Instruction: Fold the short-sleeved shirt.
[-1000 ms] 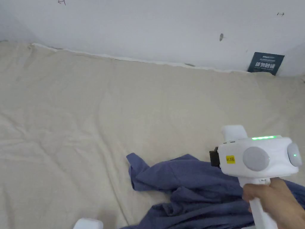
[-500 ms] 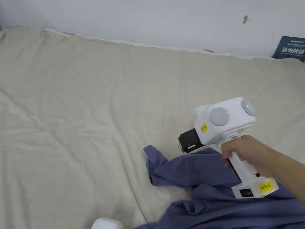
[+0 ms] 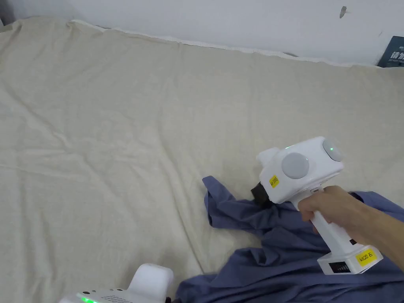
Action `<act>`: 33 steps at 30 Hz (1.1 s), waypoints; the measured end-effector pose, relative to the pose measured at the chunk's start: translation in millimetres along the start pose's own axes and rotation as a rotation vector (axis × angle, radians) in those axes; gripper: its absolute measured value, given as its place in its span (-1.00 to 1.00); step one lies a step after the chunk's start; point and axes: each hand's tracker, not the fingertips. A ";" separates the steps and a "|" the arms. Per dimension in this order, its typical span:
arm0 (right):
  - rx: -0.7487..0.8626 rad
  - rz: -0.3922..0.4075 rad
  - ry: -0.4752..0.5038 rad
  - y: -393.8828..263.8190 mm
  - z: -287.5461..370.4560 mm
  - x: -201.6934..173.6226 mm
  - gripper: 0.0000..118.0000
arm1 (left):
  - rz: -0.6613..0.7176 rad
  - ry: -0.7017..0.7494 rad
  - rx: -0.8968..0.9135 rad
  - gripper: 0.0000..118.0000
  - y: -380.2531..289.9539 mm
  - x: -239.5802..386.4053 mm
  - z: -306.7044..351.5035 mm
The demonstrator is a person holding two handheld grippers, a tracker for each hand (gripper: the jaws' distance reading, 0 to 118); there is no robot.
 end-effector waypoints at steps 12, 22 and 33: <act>0.227 -0.122 -0.138 -13.2 132.4 39.4 -0.95 | 0.072 -0.011 0.045 -0.98 -0.9 4.4 38.4; 0.495 -0.329 -0.318 -109.6 327.9 95.7 -0.95 | -0.006 0.121 0.301 -0.99 65.6 38.2 138.9; 0.805 -0.566 -0.446 -220.0 504.1 128.1 -0.95 | 0.024 0.212 0.620 -0.98 161.8 73.9 294.9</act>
